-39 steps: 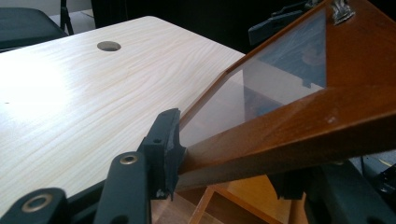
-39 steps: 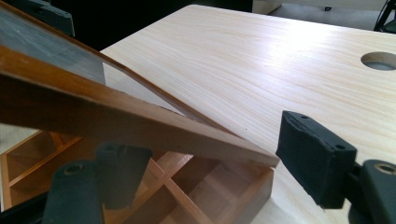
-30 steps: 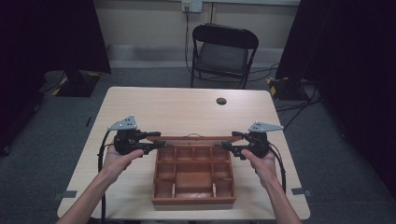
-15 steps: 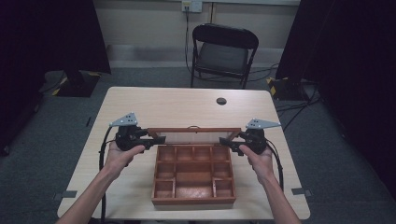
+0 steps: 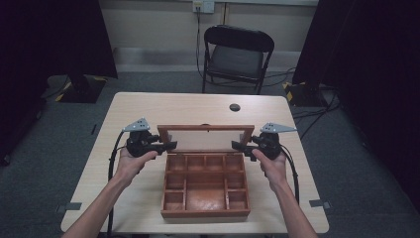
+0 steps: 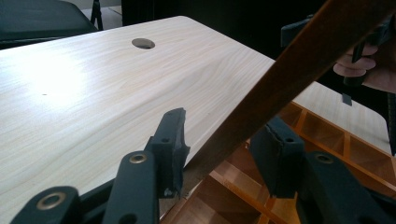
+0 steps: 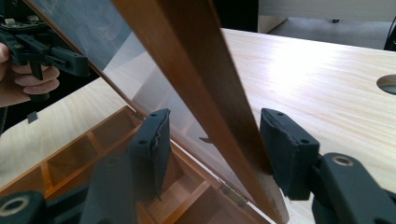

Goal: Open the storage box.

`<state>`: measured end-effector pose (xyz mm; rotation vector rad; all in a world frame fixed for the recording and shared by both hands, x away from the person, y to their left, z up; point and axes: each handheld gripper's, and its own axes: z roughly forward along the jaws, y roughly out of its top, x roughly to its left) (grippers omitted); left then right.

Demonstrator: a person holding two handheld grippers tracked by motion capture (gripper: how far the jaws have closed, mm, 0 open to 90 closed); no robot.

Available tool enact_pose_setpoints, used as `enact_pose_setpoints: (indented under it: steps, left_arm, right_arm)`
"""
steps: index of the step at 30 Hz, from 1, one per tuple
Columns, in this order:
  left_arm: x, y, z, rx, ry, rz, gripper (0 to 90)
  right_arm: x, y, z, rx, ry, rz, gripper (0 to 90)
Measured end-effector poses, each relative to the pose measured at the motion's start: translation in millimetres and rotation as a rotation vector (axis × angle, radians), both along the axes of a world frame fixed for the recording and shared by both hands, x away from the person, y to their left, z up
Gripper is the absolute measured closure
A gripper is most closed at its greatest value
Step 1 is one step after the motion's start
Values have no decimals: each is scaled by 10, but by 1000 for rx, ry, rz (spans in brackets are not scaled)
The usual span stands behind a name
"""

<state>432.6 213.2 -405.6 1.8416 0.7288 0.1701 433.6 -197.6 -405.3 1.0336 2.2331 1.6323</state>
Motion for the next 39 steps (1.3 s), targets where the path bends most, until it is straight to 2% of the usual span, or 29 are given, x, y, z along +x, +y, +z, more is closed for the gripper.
enact_pose_setpoints:
  steps: [9,12,14,17,22,26,29,35,39]
  left_arm:
    - [19,-15,4,13,-8,8,569]
    - [48,-15,-61,20,14,10,570]
    - [47,-15,-77,12,12,11,570]
    - [51,-17,-67,25,12,13,570]
    - [75,-16,-81,11,14,22,571]
    - [87,-15,-89,10,17,26,569]
    - [104,-27,-136,32,30,27,569]
    - [130,-31,-178,34,39,31,571]
    - [137,-38,-189,34,30,47,575]
  right_arm:
    - [46,36,-51,-15,10,-6,431]
    - [68,61,-76,-40,16,-10,432]
    - [71,69,-85,-45,13,-9,431]
    - [91,67,-100,-35,19,-3,432]
    - [109,70,-118,-37,19,-13,435]
    - [149,72,-158,-38,40,-9,433]
    - [162,84,-176,-38,48,-5,427]
    - [189,95,-206,-44,50,-5,421]
    - [210,98,-228,-48,49,-17,421]
